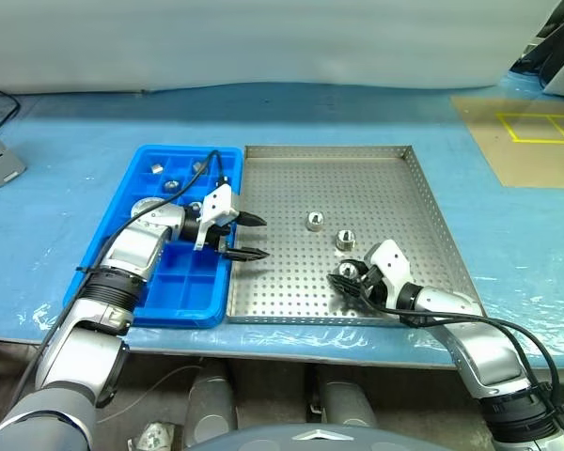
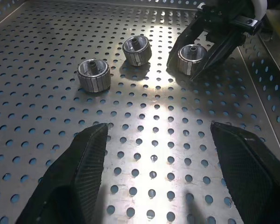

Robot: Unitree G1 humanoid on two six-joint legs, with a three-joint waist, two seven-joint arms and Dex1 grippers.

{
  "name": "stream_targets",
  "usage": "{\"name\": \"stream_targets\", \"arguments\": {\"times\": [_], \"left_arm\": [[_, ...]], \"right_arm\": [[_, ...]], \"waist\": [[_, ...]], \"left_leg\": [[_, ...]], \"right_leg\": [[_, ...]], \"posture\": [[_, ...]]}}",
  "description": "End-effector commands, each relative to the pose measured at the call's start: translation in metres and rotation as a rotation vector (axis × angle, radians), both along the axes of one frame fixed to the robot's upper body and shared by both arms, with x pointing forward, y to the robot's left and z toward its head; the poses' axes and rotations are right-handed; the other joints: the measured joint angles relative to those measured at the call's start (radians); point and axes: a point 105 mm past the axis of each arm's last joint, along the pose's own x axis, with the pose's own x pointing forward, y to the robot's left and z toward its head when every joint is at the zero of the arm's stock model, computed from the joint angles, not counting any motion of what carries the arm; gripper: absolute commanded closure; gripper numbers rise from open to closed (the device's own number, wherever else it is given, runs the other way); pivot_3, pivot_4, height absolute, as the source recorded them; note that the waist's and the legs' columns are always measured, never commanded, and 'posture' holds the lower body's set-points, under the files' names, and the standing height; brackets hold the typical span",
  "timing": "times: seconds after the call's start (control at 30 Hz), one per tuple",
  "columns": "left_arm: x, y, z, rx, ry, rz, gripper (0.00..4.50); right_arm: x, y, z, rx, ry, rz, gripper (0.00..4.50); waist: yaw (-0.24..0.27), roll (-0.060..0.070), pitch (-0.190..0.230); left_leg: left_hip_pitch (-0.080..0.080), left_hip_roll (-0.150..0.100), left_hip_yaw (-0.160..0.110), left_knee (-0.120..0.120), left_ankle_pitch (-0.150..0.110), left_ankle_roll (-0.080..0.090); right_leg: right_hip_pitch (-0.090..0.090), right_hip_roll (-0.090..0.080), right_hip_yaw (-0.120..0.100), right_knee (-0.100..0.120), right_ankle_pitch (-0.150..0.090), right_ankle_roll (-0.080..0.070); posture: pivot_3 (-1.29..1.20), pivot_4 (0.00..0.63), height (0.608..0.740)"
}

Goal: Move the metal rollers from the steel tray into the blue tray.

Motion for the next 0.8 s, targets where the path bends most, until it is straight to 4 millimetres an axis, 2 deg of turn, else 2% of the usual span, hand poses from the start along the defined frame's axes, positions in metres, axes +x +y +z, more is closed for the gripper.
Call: {"name": "stream_targets", "arguments": {"times": [0.03,0.23,0.43,0.57,0.67,0.8], "left_arm": [[0.007,0.009,0.017,-0.022,-0.048,0.026,0.79],[-0.003,0.022,0.044,-0.084,-0.077,0.048,0.79],[0.001,0.048,0.067,-0.172,-0.057,0.221,0.79],[-0.007,0.058,0.071,-0.189,-0.079,0.316,0.79],[-0.014,0.065,0.069,-0.185,-0.088,0.371,0.79],[-0.024,0.091,0.067,-0.19,-0.119,0.545,0.79]], "right_arm": [[-0.003,0.006,0.009,0.005,-0.036,0.02,2.8],[-0.005,0.021,0.031,0.076,-0.077,0.064,2.8],[-0.006,0.047,0.055,0.131,-0.148,0.196,2.8],[-0.001,0.063,0.076,0.15,-0.216,0.308,2.8],[0.001,0.07,0.084,0.154,-0.238,0.367,2.8],[0.005,0.083,0.096,0.177,-0.256,0.475,2.8]], "waist": [[0.0,0.0,0.0],[-0.002,0.0,0.0],[0.003,0.0,0.0],[0.011,0.0,0.0],[0.026,0.0,0.0],[0.044,0.0,0.0]], "left_leg": [[0.0,0.0,0.0,0.0,0.0,0.0],[0.0,0.0,0.0,0.0,0.0,0.0],[0.001,0.0,0.0,-0.001,0.001,-0.001],[0.001,0.0,0.0,-0.001,0.001,-0.001],[0.001,0.001,0.0,-0.003,0.001,-0.002],[0.0,0.001,0.0,-0.007,0.003,-0.004]], "right_leg": [[0.0,0.0,0.0,0.0,0.0,0.0],[0.0,0.0,0.0,0.0,0.0,0.0],[-0.001,0.0,0.0,0.001,0.0,0.0],[-0.001,-0.001,0.0,0.002,0.0,0.0],[-0.002,0.0,-0.001,0.002,0.0,0.0],[-0.003,0.0,-0.002,0.001,0.0,-0.001]], "posture": [[-0.31,0.15,0.74],[-0.27,0.15,0.74],[-0.16,0.15,0.74],[-0.07,0.15,0.74],[0.02,0.15,0.74],[0.14,0.15,0.74]]}}
